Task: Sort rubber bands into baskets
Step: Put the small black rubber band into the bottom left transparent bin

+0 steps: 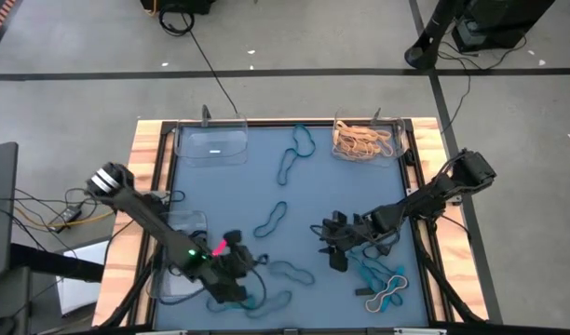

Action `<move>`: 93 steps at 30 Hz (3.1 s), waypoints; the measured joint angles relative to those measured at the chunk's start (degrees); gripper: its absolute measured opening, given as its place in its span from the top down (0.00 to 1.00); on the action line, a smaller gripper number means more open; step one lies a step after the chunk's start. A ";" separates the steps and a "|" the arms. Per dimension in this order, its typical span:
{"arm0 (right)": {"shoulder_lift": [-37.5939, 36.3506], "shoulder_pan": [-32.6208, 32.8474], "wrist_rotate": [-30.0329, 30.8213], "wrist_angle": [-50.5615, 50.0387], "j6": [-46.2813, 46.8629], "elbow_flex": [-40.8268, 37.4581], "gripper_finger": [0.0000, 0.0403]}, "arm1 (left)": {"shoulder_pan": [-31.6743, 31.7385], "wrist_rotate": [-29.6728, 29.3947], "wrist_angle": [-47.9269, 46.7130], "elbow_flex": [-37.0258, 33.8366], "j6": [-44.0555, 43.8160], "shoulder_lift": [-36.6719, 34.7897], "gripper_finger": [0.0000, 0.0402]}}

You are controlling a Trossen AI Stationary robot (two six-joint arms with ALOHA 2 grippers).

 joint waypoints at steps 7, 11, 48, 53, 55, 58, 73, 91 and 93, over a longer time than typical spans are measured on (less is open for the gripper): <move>-5.92 -1.20 -2.98 -20.98 12.61 -0.02 0.53 | -2.96 5.40 -20.61 -0.02 -22.23 -9.30 0.98; -8.12 -1.32 -3.68 -28.88 16.67 -0.02 0.53 | -5.07 10.20 -27.68 0.07 -31.22 -13.20 0.97; -9.92 -1.28 -4.93 -41.58 21.81 -0.02 0.52 | -15.60 21.53 -59.54 4.03 -60.31 -15.31 0.97; -9.92 -1.40 -3.95 -42.42 21.07 -0.02 0.46 | -15.60 20.28 -57.74 1.12 -60.57 -15.33 0.93; -9.92 -1.77 -5.26 -42.41 20.50 -0.02 0.42 | -15.60 20.81 -55.21 -0.83 -60.57 -15.28 0.87; -10.06 -2.57 -7.67 -42.41 20.09 -0.02 0.35 | -15.60 23.40 -53.65 -4.10 -60.62 -15.28 0.75; -9.68 -6.72 3.16 -44.73 21.80 -0.02 0.40 | -15.27 17.24 -55.70 -4.21 -65.51 -15.28 0.55; -9.68 -0.05 5.19 -40.78 26.97 -0.04 0.97 | -15.24 -17.96 -41.59 0.44 -53.68 -13.21 0.57; -9.68 0.90 7.14 -38.84 26.95 -0.05 0.96 | -14.95 -20.36 -39.76 0.44 -52.47 -13.10 0.57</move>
